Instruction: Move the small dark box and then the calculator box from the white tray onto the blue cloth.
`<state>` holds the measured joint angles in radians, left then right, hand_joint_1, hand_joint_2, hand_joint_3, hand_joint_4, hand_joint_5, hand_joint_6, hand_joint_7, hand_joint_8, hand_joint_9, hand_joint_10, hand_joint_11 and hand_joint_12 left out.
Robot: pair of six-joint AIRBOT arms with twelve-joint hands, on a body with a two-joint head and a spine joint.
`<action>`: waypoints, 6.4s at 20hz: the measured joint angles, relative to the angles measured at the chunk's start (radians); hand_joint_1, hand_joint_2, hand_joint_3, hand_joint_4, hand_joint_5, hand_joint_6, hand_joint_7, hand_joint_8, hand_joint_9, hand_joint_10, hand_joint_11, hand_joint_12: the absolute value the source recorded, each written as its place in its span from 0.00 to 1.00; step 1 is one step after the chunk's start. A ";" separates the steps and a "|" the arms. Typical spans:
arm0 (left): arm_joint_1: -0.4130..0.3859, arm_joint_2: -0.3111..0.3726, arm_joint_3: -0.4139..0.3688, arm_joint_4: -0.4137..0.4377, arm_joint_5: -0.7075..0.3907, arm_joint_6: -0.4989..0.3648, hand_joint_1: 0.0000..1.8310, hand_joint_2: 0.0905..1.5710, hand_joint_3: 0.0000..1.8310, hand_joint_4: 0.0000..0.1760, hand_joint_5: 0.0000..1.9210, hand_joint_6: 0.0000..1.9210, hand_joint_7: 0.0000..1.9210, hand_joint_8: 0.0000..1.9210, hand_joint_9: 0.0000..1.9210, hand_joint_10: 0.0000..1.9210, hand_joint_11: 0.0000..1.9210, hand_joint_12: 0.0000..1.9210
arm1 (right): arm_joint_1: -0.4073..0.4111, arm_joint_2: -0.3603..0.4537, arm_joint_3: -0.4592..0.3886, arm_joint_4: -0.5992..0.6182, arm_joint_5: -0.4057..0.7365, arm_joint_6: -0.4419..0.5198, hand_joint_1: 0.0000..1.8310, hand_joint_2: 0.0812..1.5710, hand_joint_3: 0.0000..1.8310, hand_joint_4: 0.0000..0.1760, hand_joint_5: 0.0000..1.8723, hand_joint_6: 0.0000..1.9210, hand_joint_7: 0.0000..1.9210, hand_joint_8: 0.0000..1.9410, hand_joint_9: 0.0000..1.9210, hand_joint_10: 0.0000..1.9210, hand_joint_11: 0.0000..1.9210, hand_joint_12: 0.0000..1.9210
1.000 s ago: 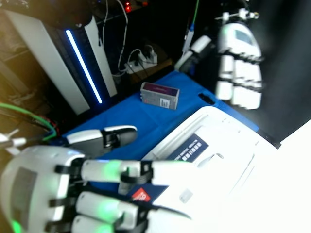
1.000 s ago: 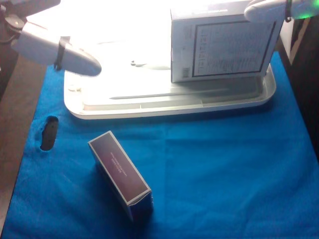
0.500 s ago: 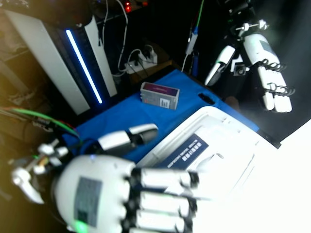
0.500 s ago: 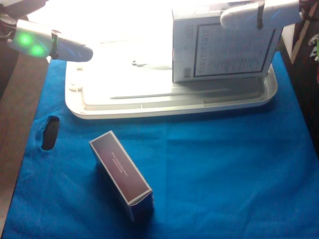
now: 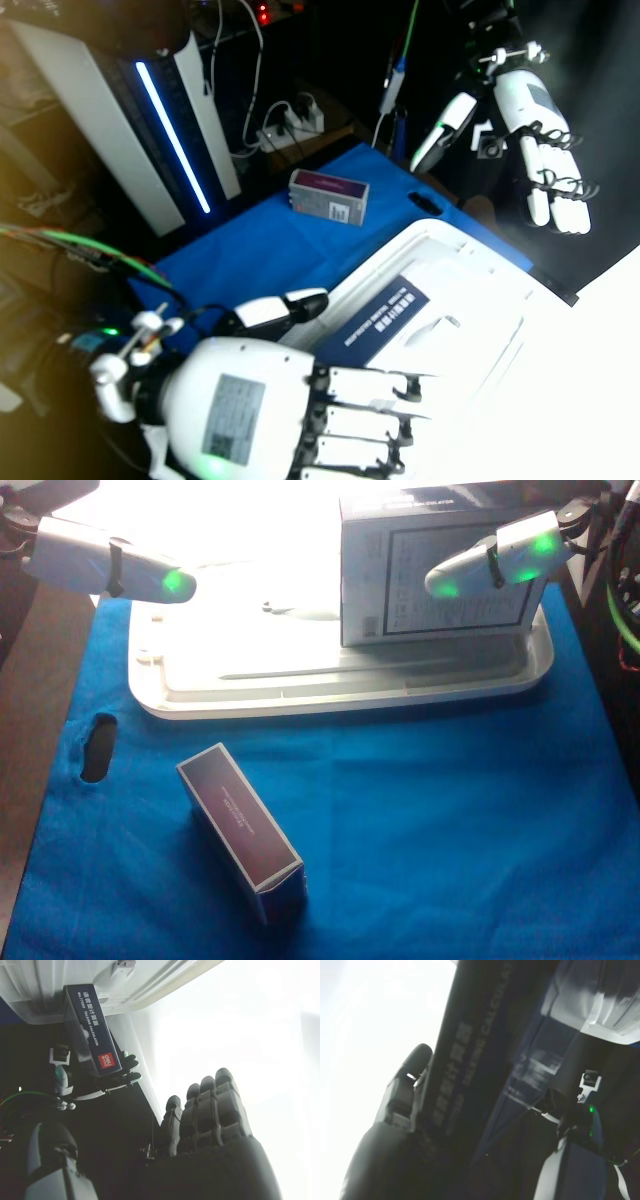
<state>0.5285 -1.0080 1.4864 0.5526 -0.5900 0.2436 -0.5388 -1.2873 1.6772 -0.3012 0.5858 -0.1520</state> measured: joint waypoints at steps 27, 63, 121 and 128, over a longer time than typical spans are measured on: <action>0.015 -0.004 -0.011 0.006 0.008 0.000 0.24 0.52 0.00 0.42 0.00 0.00 0.00 0.00 0.01 0.00 0.01 0.01 | 0.204 0.081 -0.119 -0.252 -0.066 0.018 0.63 0.70 0.00 0.00 0.51 0.52 0.77 0.04 0.62 0.74 0.56 0.97; 0.127 -0.031 0.039 -0.214 0.011 0.113 0.27 0.52 0.01 0.57 0.00 0.00 0.00 0.00 0.00 0.00 0.00 0.00 | 0.036 0.303 -0.467 -0.362 0.085 0.015 0.68 0.72 0.00 0.00 0.45 0.46 0.52 0.61 0.56 0.58 0.47 0.86; 0.166 -0.049 0.039 -0.318 -0.024 0.132 0.16 0.49 0.00 0.60 0.00 0.00 0.00 0.00 0.00 0.00 0.00 0.00 | 0.160 0.196 -0.231 -0.224 0.084 0.014 0.29 0.47 0.00 0.90 0.00 0.00 0.00 0.00 0.00 0.00 0.00 0.20; 0.150 -0.049 0.037 -0.315 -0.029 0.132 0.15 0.49 0.00 0.60 0.00 0.00 0.00 0.00 0.00 0.00 0.00 0.00 | 0.160 0.196 -0.222 -0.219 0.083 0.014 0.33 0.45 0.00 0.93 0.00 0.00 0.01 0.00 0.04 0.01 0.00 0.37</action>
<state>0.6781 -1.0569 1.5238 0.2371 -0.6186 0.3756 -0.3790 -1.0916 1.4555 -0.5198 0.6685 -0.1379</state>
